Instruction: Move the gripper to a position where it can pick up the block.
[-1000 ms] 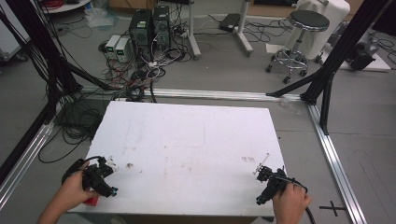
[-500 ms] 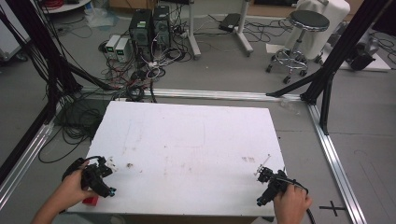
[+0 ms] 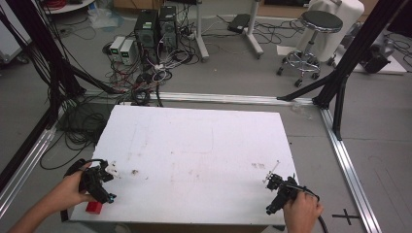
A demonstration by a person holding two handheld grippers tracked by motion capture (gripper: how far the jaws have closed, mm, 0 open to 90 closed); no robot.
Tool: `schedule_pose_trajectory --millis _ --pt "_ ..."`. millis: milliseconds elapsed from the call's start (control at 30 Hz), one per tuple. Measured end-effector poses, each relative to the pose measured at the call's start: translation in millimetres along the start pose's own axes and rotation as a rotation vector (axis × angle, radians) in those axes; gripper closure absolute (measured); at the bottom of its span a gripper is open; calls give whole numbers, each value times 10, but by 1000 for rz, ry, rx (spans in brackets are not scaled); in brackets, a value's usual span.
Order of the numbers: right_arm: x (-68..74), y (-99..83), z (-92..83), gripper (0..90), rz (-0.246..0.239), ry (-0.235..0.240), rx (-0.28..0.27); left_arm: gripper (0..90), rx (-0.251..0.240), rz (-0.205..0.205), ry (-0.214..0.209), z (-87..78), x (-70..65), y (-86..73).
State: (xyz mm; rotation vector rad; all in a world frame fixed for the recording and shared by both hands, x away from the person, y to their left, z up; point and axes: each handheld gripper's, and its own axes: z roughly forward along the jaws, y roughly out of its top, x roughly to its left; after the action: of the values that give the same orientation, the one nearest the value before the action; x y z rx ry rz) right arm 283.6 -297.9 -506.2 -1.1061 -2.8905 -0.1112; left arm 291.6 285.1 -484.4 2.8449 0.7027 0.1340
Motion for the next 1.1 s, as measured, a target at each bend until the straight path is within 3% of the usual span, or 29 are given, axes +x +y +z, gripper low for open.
schedule_pose_trajectory --millis 67,167,467,700,1100 --pt "6 8 -2 32 1 4 4 250 14 47 5 -17 -7 26" --pt "7 12 1 32 -2 3 1 249 25 84 -3 -39 -2 65" --pt "2 5 1 32 -7 6 5 246 48 172 -36 -90 31 112" --pt "7 10 3 32 -5 5 0 248 63 259 -52 -132 -6 35" --pt "14 23 5 32 -13 4 6 248 78 375 -62 -190 -49 -102"
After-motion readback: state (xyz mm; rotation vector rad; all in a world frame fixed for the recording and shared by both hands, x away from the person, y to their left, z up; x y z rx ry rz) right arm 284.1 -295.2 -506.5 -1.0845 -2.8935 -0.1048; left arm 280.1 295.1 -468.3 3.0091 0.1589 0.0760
